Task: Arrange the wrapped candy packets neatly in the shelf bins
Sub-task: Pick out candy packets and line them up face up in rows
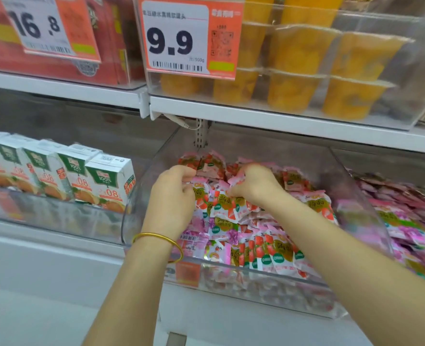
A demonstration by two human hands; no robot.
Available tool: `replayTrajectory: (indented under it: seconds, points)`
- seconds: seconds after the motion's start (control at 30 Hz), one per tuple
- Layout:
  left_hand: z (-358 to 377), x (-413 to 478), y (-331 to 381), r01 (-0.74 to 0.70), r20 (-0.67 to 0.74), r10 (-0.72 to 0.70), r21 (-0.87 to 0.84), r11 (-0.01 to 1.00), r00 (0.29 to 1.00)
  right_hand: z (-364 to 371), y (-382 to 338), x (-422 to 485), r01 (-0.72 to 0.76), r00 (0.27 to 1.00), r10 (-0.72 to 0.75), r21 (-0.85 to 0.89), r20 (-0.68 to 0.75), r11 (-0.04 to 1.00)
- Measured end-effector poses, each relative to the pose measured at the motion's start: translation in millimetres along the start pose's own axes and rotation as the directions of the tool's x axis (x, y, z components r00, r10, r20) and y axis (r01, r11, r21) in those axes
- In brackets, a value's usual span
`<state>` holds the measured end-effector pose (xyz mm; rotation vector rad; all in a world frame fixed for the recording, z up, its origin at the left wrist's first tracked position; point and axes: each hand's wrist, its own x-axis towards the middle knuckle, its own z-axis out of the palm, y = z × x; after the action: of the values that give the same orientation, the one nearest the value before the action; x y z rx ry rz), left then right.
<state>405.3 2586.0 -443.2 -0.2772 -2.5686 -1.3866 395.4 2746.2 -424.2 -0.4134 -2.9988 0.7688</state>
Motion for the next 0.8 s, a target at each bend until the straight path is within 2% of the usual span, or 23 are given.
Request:
replayTrajectory:
  seconds: [0.07, 0.23, 0.33, 0.5, 0.67, 0.8]
  points:
    - [0.0, -0.3, -0.4, 0.002, 0.009, -0.002, 0.002, 1.000, 1.000, -4.0, 4.1, 0.0, 0.014, 1.000, -0.014, 0.007, -0.009, 1.000]
    - [0.4, -1.4, 0.9, 0.001, 0.011, -0.001, 0.000, 1.000, 1.000, -17.1, 20.5, 0.7, -0.001, 0.998, 0.019, 0.305, -0.056, 0.952]
    - [1.4, -1.0, 1.8, 0.014, 0.007, -0.013, -0.014, 1.000, 1.000, -9.5, 22.3, 2.2, 0.022, 1.000, -0.015, 0.358, -0.022, 0.933]
    - [2.7, -0.1, 0.8, 0.020, 0.001, -0.020, -0.040, 0.999, 1.000, -4.9, 23.7, 5.2, 0.092, 0.996, -0.085, 0.301, -0.034, 0.949]
    - [1.9, 1.9, -2.2, 0.028, -0.027, -0.031, -0.085, 0.996, 0.999, -6.6, 27.5, 7.1, 0.088, 0.996, -0.093, 0.329, -0.001, 0.940]
    - [2.2, 1.5, -1.2, 0.037, -0.025, -0.039, -0.083, 0.996, 0.999, -2.3, 20.4, 7.1, 0.182, 0.983, -0.183, 0.039, -0.001, 0.982]
